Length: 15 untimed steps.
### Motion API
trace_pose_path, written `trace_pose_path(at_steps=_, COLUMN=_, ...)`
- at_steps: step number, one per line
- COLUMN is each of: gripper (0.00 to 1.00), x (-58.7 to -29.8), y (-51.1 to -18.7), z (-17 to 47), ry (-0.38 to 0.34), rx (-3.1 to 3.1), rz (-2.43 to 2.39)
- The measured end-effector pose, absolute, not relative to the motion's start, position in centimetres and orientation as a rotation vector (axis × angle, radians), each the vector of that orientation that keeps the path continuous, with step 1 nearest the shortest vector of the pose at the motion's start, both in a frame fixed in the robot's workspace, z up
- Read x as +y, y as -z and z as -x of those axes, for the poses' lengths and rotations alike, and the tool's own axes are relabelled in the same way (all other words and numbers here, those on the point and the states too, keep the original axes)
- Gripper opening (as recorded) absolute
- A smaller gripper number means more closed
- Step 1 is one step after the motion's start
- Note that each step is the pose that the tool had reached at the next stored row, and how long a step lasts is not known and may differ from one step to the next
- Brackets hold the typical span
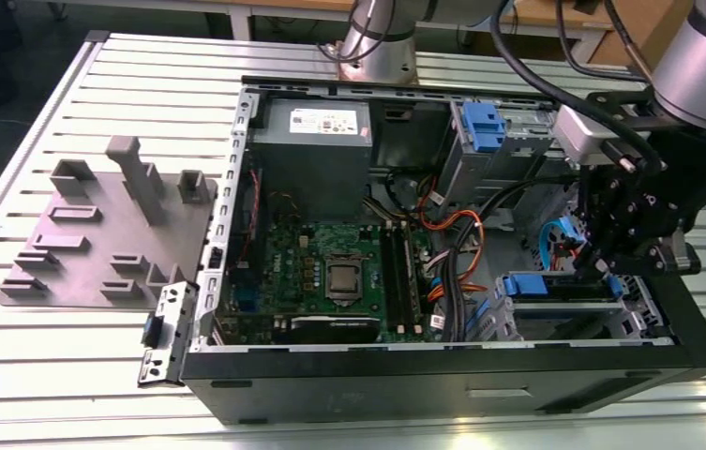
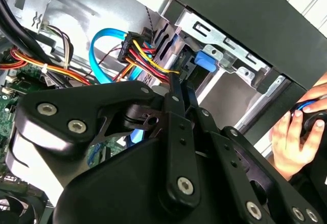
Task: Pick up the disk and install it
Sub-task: 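Insert the first disk wire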
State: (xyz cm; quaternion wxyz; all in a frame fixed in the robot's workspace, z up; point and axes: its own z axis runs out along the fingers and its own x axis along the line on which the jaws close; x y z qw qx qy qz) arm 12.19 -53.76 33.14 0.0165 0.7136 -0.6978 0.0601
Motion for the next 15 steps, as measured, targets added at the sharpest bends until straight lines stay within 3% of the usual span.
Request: trace_pose_path(at_steps=15, gripper=0.16, x=-53.8, y=-33.32, z=-11.92, ry=-0.196, rx=-2.18, rz=-2.215)
